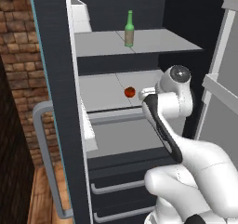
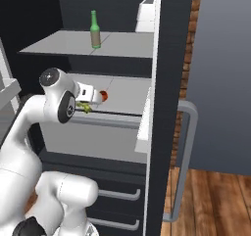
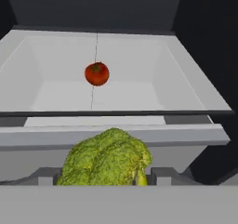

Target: Place the beer on the top shelf of the fridge to keep it out of children's reach, and place the broccoli and tomato on lower shelves for easy access.

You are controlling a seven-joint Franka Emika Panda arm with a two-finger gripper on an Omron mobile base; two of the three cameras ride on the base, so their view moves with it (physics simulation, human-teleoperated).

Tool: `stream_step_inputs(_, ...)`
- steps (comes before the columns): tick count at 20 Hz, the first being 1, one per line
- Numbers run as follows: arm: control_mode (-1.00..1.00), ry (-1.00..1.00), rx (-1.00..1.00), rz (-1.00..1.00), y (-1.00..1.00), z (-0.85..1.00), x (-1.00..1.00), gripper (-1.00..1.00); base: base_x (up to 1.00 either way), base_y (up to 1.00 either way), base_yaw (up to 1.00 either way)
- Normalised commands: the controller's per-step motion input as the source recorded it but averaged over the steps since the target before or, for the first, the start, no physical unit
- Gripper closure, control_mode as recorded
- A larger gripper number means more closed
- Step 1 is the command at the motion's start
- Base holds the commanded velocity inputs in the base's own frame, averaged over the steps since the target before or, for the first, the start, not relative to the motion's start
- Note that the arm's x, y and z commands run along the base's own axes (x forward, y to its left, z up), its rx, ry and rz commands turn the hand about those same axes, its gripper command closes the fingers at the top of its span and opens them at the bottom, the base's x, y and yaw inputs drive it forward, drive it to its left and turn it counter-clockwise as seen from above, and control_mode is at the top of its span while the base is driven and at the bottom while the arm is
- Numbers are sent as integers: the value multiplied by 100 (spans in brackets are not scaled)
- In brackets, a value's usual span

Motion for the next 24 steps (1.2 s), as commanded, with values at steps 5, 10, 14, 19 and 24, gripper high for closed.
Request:
stream_step_inputs(5, -100, 0, 0, 0, 0, -36, 75, 100, 0, 0, 0)
stream_step_inputs(10, -100, 0, 0, 0, 0, -38, 68, 100, 0, 0, 0)
stream_step_inputs(14, -100, 1, 0, 0, 0, -32, 62, 100, 0, 0, 0)
stream_step_inputs(19, -100, 5, 0, 0, 0, -23, 59, 100, 0, 0, 0)
stream_step_inputs(24, -100, 6, 0, 0, 0, -19, 55, 100, 0, 0, 0)
